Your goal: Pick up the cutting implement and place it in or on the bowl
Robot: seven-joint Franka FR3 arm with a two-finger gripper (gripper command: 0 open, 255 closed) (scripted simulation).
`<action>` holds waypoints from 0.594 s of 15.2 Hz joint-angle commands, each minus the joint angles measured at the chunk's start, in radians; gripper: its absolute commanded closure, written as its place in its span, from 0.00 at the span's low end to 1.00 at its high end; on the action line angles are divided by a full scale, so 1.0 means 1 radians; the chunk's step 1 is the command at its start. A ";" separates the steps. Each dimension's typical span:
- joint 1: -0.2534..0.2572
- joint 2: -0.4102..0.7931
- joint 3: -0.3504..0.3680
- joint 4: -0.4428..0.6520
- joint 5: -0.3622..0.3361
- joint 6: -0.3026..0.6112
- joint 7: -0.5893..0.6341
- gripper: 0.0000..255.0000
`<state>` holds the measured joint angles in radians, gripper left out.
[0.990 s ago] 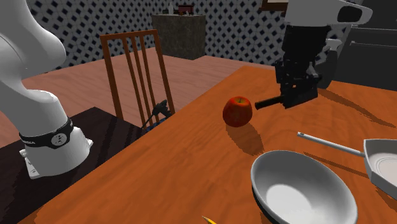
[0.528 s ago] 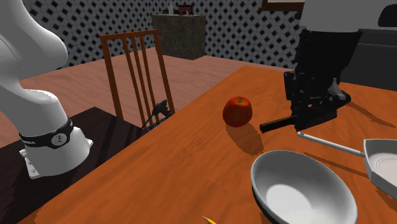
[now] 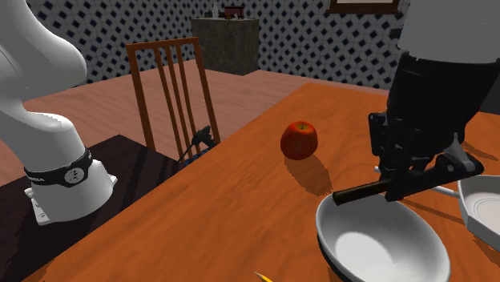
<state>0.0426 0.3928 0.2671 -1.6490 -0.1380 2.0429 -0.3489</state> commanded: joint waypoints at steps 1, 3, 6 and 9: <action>0.000 0.008 -0.001 -0.013 -0.003 0.022 0.001 1.00; 0.000 0.018 -0.003 -0.026 -0.007 0.044 0.004 1.00; 0.002 0.034 -0.006 -0.044 -0.013 0.078 0.008 1.00; 0.003 0.052 -0.009 -0.060 -0.019 0.110 0.013 1.00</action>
<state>0.0444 0.4347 0.2592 -1.7123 -0.1544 2.1460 -0.3379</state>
